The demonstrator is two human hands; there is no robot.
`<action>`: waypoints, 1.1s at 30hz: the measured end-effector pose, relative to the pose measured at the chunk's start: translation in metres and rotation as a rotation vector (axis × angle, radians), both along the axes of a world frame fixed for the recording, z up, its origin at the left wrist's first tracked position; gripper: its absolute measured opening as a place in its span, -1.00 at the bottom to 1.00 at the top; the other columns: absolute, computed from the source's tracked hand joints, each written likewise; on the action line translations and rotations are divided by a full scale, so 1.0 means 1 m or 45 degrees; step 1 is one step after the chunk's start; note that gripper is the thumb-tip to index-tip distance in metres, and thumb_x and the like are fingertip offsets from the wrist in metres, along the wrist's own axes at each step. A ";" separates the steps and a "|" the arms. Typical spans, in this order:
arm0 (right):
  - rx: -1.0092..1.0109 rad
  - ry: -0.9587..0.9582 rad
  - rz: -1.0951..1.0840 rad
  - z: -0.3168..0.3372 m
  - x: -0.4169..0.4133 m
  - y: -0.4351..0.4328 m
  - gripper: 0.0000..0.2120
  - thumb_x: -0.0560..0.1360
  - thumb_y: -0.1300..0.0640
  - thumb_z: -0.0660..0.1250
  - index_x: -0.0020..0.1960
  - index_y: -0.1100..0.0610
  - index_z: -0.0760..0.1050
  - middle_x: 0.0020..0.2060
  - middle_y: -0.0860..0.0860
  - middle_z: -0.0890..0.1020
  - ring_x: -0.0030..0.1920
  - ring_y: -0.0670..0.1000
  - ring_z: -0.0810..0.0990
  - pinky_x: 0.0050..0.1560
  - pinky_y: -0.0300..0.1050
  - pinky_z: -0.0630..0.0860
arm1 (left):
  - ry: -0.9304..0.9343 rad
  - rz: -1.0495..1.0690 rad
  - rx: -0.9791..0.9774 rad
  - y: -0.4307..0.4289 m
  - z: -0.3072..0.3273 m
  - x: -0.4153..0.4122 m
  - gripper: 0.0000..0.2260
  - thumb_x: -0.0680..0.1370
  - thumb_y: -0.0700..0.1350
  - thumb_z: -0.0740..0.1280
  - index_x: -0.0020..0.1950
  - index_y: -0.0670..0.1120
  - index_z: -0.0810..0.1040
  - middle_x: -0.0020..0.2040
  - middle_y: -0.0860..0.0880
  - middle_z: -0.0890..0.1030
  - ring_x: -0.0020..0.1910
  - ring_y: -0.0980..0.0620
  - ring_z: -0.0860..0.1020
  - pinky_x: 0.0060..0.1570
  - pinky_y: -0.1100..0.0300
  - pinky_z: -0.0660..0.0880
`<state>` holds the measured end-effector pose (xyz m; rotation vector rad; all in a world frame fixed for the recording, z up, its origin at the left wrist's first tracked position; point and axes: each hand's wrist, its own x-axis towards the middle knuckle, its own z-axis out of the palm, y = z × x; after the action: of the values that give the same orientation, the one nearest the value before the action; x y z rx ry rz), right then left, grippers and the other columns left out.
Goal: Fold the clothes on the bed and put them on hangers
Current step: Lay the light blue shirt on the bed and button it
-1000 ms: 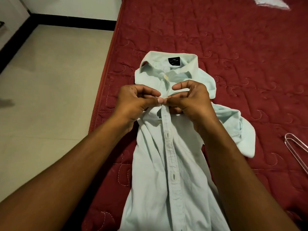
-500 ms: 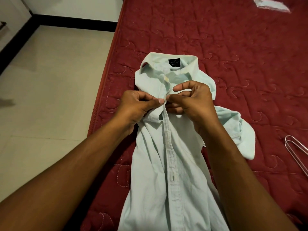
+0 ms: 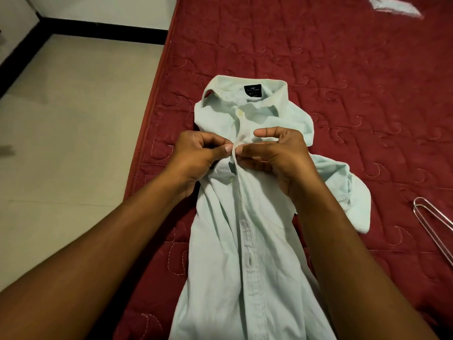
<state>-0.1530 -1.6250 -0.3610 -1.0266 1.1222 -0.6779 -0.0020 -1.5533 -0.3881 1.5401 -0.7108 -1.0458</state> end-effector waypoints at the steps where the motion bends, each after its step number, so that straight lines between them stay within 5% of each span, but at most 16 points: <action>1: -0.031 0.034 -0.015 -0.001 0.001 0.001 -0.52 0.27 0.47 0.61 0.08 0.23 0.51 -0.17 0.31 0.72 -0.20 0.29 0.74 -0.10 0.14 0.72 | -0.033 0.015 0.003 -0.001 -0.001 -0.003 -0.97 0.47 -0.30 0.51 -0.11 -0.21 0.71 -0.12 -0.27 0.71 -0.21 -0.06 0.63 -0.12 0.07 0.59; 5: -0.633 0.468 -0.013 -0.011 0.007 0.007 -0.61 0.26 0.36 0.57 0.01 0.13 0.55 -0.38 0.02 0.70 -0.35 -0.01 0.72 -0.17 0.04 0.71 | -0.008 0.071 0.035 -0.004 -0.009 -0.013 -0.96 0.52 -0.31 0.46 -0.08 -0.28 0.70 -0.24 -0.19 0.70 -0.34 0.10 0.64 -0.26 0.29 0.54; 8: -1.038 0.607 0.024 -0.010 0.012 0.014 -0.66 0.32 0.27 0.53 0.02 0.09 0.51 -0.41 -0.10 0.65 -0.36 -0.15 0.65 -0.20 -0.02 0.64 | 0.236 0.057 -0.010 -0.004 -0.011 -0.014 -0.83 0.55 -0.22 0.45 -0.01 -0.34 0.69 -0.08 -0.29 0.71 -0.01 -0.20 0.71 0.12 0.03 0.62; 12: -1.197 0.614 0.077 -0.012 0.014 0.019 -0.63 0.39 0.14 0.59 0.06 0.08 0.46 -0.37 -0.15 0.64 -0.33 -0.16 0.64 -0.19 0.01 0.62 | 0.220 0.108 -0.042 -0.004 -0.010 -0.013 -0.84 0.54 -0.26 0.44 -0.01 -0.38 0.67 -0.07 -0.33 0.70 0.01 -0.28 0.69 0.18 -0.06 0.61; 16: -1.045 0.508 -0.022 -0.015 0.013 0.018 -0.62 0.35 0.14 0.61 0.04 0.09 0.48 -0.35 -0.10 0.67 -0.34 -0.14 0.66 -0.18 -0.15 0.61 | -0.096 0.138 -0.049 -0.009 -0.015 -0.013 -0.88 0.57 -0.28 0.42 -0.10 -0.34 0.67 -0.15 -0.32 0.69 -0.21 -0.17 0.65 -0.04 -0.05 0.60; 21: -0.188 -0.009 -0.163 -0.013 0.010 0.007 -0.59 0.36 0.37 0.55 0.08 0.11 0.46 -0.23 0.19 0.74 -0.23 0.14 0.74 -0.10 0.04 0.69 | -0.255 0.103 -0.071 -0.010 -0.013 -0.018 -0.86 0.61 -0.28 0.37 -0.14 -0.21 0.66 -0.31 -0.11 0.66 -0.39 0.15 0.54 -0.29 0.24 0.51; 24: 0.152 -0.215 -0.132 -0.005 0.002 0.001 -0.53 0.37 0.44 0.54 0.14 0.16 0.43 -0.16 0.25 0.72 -0.21 0.15 0.73 -0.17 -0.08 0.67 | -0.169 0.022 -0.097 -0.010 -0.011 -0.013 -0.90 0.60 -0.27 0.39 -0.09 -0.24 0.66 -0.24 -0.11 0.69 -0.32 0.13 0.62 -0.21 0.27 0.56; 27: 0.038 -0.060 -0.048 0.001 -0.005 -0.004 -0.57 0.35 0.39 0.60 0.06 0.13 0.46 -0.21 0.20 0.73 -0.26 0.13 0.70 -0.30 -0.13 0.60 | 0.014 -0.084 -0.097 -0.009 -0.006 -0.003 -0.88 0.54 -0.26 0.46 0.00 -0.32 0.66 -0.11 -0.23 0.69 -0.18 -0.01 0.64 -0.09 0.21 0.58; 33: -0.422 0.343 0.315 0.029 -0.009 0.002 -0.70 0.38 0.06 0.64 -0.14 0.16 0.56 -0.41 0.05 0.67 -0.45 -0.01 0.62 -0.42 -0.18 0.52 | -0.128 -0.071 -0.106 -0.012 0.011 0.007 -0.89 0.44 -0.27 0.55 -0.10 -0.29 0.69 -0.20 -0.16 0.72 -0.25 0.01 0.66 -0.24 0.23 0.58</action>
<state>-0.1621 -1.6227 -0.3317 -1.5491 1.1080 -0.5463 0.0049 -1.5650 -0.3776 1.5163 -0.8609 -0.9724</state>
